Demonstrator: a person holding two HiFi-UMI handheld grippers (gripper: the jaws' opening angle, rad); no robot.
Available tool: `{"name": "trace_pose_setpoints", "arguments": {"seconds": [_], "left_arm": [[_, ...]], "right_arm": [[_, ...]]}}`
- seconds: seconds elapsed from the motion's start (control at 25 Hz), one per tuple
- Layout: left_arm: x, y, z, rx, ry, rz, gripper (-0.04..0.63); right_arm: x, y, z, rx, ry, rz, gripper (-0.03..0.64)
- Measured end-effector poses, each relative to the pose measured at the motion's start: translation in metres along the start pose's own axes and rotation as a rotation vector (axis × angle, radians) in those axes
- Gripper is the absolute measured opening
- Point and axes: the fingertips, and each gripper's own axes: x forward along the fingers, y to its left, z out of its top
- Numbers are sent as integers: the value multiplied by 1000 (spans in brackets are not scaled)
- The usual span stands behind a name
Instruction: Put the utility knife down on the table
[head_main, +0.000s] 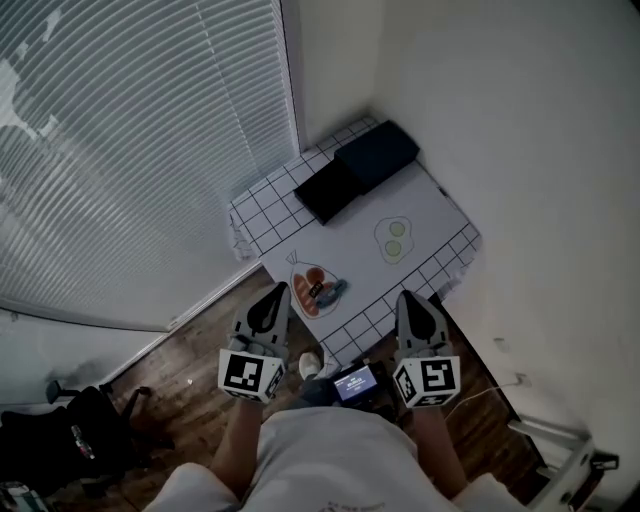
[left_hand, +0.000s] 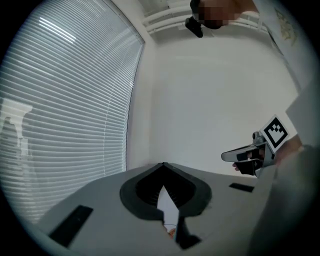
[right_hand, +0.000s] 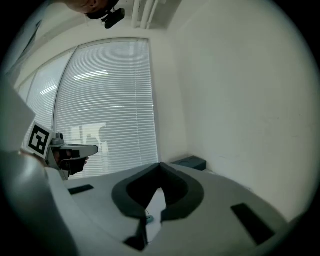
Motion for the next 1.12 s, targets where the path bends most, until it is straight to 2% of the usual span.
{"name": "trace_pose_setpoints", "arguments": {"seconds": [0.28, 0.56, 1.12], "left_arm": [[-4, -2, 28, 21, -47, 3, 8], [-7, 0, 43, 37, -84, 16, 8], [-7, 11, 38, 37, -76, 13, 8]], "right_arm": [[-5, 5, 29, -10, -60, 3, 8], [-7, 9, 40, -16, -86, 11, 8], [0, 13, 41, -22, -87, 12, 8]]}}
